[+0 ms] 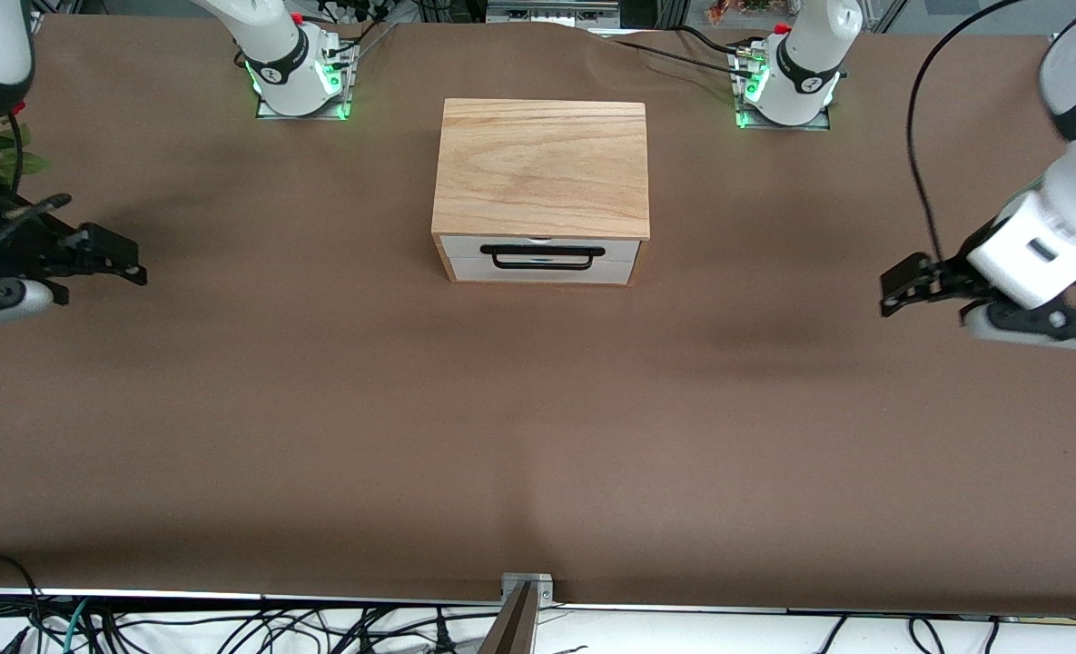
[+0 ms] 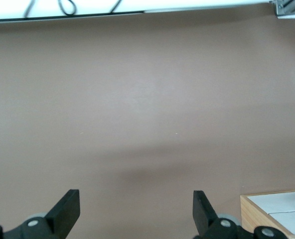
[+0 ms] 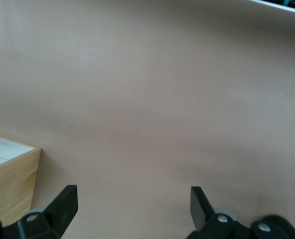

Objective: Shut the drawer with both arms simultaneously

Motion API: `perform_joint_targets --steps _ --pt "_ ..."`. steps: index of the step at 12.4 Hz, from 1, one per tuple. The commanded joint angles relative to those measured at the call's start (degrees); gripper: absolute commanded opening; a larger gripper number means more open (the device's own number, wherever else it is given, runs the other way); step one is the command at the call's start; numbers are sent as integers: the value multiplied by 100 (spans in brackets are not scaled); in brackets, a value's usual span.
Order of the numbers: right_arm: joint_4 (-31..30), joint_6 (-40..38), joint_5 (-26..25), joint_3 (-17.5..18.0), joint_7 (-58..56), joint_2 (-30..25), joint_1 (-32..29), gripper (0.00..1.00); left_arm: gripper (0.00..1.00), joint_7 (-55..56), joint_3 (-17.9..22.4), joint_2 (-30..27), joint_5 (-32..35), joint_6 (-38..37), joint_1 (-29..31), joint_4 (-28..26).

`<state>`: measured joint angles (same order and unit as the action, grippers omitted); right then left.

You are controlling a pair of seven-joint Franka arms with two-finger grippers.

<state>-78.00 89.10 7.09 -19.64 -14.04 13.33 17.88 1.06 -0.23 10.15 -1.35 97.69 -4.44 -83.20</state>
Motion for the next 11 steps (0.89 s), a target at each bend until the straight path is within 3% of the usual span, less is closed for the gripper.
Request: perform_joint_targets --steps 1,5,7,11 --pt "-890 63 -400 101 532 -750 93 100 100 0 425 -810 127 48 -275 -923" --pt "-1375 37 -647 215 675 -1165 120 100 100 0 384 -971 109 48 -224 -1242" --pt "-1288 46 -656 215 552 -1122 111 100 100 0 139 -971 118 39 -40 -1269" --pt "-1209 46 -665 224 543 -1060 128 100 100 -9 102 -874 135 -409 -74 -1032"
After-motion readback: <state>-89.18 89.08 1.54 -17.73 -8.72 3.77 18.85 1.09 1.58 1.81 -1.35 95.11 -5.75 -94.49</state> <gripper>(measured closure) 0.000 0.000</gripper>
